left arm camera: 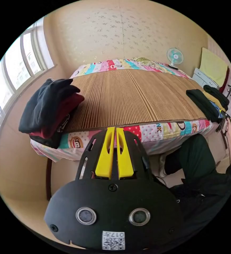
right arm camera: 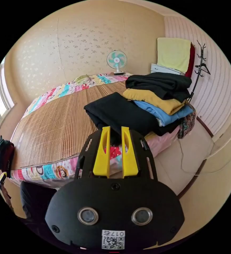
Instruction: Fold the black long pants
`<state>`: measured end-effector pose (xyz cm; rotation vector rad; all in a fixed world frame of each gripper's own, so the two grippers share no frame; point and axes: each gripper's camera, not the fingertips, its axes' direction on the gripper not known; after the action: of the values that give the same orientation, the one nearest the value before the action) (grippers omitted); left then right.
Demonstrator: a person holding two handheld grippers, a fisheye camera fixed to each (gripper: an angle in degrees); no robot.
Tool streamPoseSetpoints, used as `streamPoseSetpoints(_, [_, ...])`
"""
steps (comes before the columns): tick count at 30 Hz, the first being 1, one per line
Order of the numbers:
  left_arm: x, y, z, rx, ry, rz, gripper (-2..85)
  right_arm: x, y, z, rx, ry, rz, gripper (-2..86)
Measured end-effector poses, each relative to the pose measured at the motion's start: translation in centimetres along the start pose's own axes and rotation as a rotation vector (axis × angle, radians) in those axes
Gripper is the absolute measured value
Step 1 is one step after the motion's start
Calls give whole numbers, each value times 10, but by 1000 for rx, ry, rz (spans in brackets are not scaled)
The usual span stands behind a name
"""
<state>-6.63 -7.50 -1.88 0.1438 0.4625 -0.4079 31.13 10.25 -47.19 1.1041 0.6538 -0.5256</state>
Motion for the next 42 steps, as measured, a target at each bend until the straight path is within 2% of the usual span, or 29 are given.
streamPoseSetpoints(1, [6,-2,-3,24,33,3,-8,16,-2,-4,30,-23,71,80])
streamPoseSetpoints(4, [18,-9,-14,135,290,-32,-8,52,-1,-6,98,-109,199,85])
streamPoseSetpoints(6, [17,-8,-15,216,520,-77,-5,74,-1,2,48,-138,295,88])
streamPoseSetpoints(8, [17,-9,-15,222,580,-82,2,87,-1,-7,105,-169,339,90])
streamPoseSetpoints(10, [19,-11,-16,190,554,-73,12,99,-9,-36,284,-146,361,91])
streamPoseSetpoints(12, [19,-12,-19,170,529,-62,20,112,-26,-46,340,-122,398,97])
streamPoseSetpoints(15, [11,-11,-21,159,521,-87,29,140,-69,-33,312,-213,449,118])
streamPoseSetpoints(17, [3,-9,-25,171,505,-126,37,154,-92,-12,247,-206,514,126])
streamPoseSetpoints(21, [-15,6,-46,248,380,-216,46,165,-134,23,153,-221,658,105])
streamPoseSetpoints(24, [-33,18,-64,301,341,-260,33,124,-193,15,209,-358,425,69])
streamPoseSetpoints(26, [-46,22,-74,311,310,-271,14,66,-238,6,183,-318,177,60])
streamPoseSetpoints(28, [-56,26,-86,328,251,-292,-2,-39,-278,-6,167,-250,-181,53])
streamPoseSetpoints(29, [-60,30,-96,353,205,-299,-6,-66,-284,-9,167,-265,-244,52])
streamPoseSetpoints(31, [-62,36,-109,388,157,-294,-8,-162,-287,-19,192,-409,-488,52])
streamPoseSetpoints(35, [-64,47,-126,439,140,-314,-10,-286,-241,-26,195,-723,-824,59])
streamPoseSetpoints(37, [-63,50,-131,442,137,-299,-10,-342,-186,-16,125,-1010,-982,61])
streamPoseSetpoints(40, [-66,57,-136,449,109,-289,-10,-385,-105,24,-59,-1387,-965,60])
streamPoseSetpoints(42, [-75,65,-134,436,109,-307,-10,-404,-49,63,-233,-1460,-924,59])
